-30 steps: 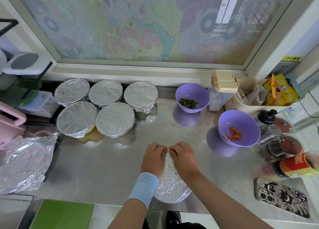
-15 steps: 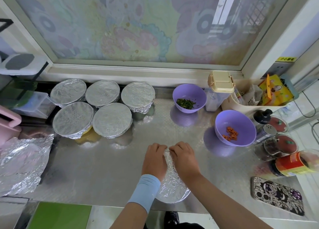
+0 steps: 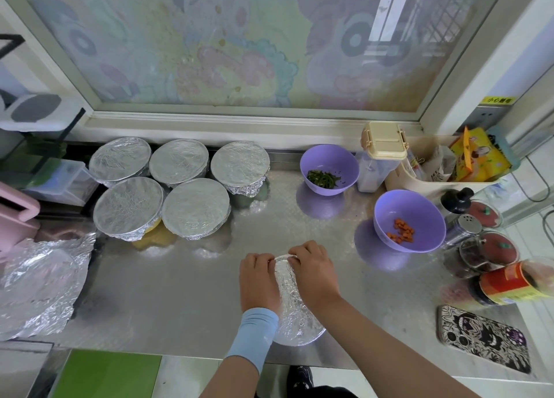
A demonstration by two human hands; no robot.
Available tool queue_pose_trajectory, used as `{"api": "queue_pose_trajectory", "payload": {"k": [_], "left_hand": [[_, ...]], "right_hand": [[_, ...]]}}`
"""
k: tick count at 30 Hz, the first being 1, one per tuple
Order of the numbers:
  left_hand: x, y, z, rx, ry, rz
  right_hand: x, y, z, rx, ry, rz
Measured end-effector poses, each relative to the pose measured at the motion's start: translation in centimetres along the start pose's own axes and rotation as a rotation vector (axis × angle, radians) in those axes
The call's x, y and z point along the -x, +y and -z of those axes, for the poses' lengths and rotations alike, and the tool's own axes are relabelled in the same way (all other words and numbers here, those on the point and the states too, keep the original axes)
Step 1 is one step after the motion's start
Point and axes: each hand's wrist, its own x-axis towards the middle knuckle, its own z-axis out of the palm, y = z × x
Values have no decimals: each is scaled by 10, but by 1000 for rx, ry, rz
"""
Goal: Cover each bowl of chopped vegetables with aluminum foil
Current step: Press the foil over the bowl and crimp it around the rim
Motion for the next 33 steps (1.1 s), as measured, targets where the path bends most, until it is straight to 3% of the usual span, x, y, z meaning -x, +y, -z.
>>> {"api": "queue_pose_trajectory", "payload": {"k": [5,14,19,33], "left_hand": [[-9,1,9,4,30,13],[-21,-3,8,-19,-96,-111],[-23,-4,7,-1,-95,-76],[-33,-15,18,87,-299,-79]], "right_hand": [[-10,-4,-2,-93,-2,51],[-17,1,-7,-107,76,102],[-19,1,-7,-96,44,88],[-20,-3,-6,-21,-46,172]]}}
